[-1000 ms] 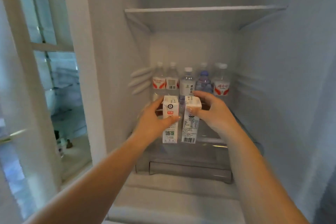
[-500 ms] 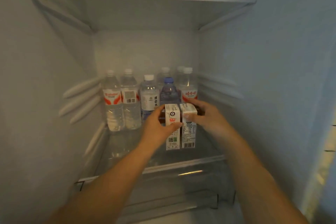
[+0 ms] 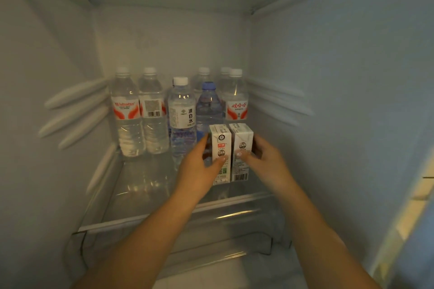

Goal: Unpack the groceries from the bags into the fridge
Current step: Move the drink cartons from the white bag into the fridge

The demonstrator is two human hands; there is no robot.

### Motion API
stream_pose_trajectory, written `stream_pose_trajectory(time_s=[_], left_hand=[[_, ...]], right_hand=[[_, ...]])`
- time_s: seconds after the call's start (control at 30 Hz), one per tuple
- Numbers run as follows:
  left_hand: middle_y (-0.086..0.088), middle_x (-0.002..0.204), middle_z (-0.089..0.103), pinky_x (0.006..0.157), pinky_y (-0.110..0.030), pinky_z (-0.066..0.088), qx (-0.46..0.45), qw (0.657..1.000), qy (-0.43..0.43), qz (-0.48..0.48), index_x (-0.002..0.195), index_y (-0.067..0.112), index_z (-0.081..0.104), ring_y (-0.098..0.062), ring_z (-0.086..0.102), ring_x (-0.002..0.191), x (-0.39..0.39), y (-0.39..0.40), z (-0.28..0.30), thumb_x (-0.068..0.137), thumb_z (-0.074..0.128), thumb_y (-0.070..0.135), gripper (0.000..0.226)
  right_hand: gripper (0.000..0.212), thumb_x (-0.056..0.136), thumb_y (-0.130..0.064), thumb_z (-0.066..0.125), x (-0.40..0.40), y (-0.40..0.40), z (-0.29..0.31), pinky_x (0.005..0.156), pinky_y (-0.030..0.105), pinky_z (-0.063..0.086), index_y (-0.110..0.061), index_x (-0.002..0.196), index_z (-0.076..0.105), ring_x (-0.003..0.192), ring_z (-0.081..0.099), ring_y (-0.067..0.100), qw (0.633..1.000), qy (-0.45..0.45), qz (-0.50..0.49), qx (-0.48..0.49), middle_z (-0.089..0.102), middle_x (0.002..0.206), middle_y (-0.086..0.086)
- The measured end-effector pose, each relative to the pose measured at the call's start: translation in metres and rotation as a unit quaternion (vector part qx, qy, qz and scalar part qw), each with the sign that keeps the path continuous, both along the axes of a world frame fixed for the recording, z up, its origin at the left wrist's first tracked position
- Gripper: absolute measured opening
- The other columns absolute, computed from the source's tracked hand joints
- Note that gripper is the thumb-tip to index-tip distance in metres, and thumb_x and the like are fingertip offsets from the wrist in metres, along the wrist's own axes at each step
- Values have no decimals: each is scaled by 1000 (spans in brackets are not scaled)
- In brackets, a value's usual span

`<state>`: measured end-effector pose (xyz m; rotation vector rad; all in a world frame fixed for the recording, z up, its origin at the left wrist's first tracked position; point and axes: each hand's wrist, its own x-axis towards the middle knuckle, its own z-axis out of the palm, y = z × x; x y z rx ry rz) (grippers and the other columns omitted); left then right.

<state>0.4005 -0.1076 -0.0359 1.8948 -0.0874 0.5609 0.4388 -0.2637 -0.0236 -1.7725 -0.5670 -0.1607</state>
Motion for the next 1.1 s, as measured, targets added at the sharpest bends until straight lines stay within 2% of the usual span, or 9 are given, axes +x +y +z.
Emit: stream_pose_trajectory(time_s=[0.07, 0.13, 0.3, 0.43, 0.5, 0.63, 0.87, 1.0, 1.1], left_hand=[[14, 115, 58, 87, -20, 48, -33, 999, 14, -15, 129, 36, 46, -1, 53, 108, -6, 0, -5, 86, 62, 9, 53], [15, 113, 57, 85, -20, 48, -55, 998, 21, -19, 124, 42, 45, -2, 53, 107, -8, -2, -7, 88, 60, 6, 53], [8, 116, 58, 94, -36, 49, -58, 998, 24, -3, 133, 30, 47, -7, 55, 109, 1, -10, -8, 89, 57, 3, 53], [-1, 123, 59, 94, -40, 49, -55, 998, 18, 12, 134, 27, 48, -12, 54, 110, 15, -22, -7, 89, 55, 0, 53], [-3, 123, 59, 94, -36, 48, -52, 998, 18, 19, 134, 25, 49, -14, 54, 110, 24, -28, -7, 88, 54, -2, 53], [-6, 121, 61, 94, -31, 47, -52, 998, 13, 21, 130, 20, 53, -18, 56, 112, 39, -40, -6, 88, 53, -5, 49], [-7, 119, 63, 94, -36, 49, -50, 998, 16, 25, 130, 19, 53, -21, 58, 111, 62, -48, -8, 87, 53, -5, 50], [-4, 117, 61, 85, -21, 45, -53, 998, 13, 21, 132, 17, 50, -11, 56, 105, 64, -53, -9, 87, 53, -7, 51], [-3, 118, 60, 82, -16, 43, -46, 999, 11, 16, 133, 17, 49, -7, 54, 102, 61, -52, -7, 87, 53, -7, 53]], right_hand=[[46, 87, -12, 62, -2, -1, -10, 91, 23, 48, -38, 123, 50, 109, 55, -2, 1000, -2, -9, -10, 61, 110, -23], [50, 89, -11, 60, -1, -2, -15, 93, 25, 47, -35, 130, 48, 114, 53, 1, 1000, -8, -18, -17, 61, 119, -16], [52, 92, -8, 55, 7, -4, -17, 96, 34, 49, -33, 137, 43, 117, 53, 9, 998, -7, -47, -35, 59, 126, -9], [51, 92, -7, 53, 15, -9, -15, 88, 25, 50, -28, 137, 43, 115, 54, 10, 998, -4, -54, -18, 58, 127, -4], [48, 93, -7, 52, 20, -12, -14, 81, 20, 49, -27, 136, 44, 113, 56, 11, 998, -4, -64, -13, 59, 126, -3], [43, 93, -9, 50, 34, -14, -16, 75, 19, 51, -26, 133, 49, 106, 60, 11, 995, -3, -97, 7, 62, 121, -3], [38, 93, -6, 48, 48, -12, -19, 85, 37, 55, -23, 127, 52, 105, 62, 15, 991, 21, -123, 42, 63, 119, -1], [40, 92, -4, 47, 51, -12, -20, 84, 40, 55, -25, 126, 52, 104, 62, 14, 990, 28, -132, 48, 63, 118, -1], [39, 92, -3, 47, 50, -11, -17, 84, 40, 55, -25, 124, 52, 101, 62, 13, 989, 34, -130, 58, 64, 116, 0]])
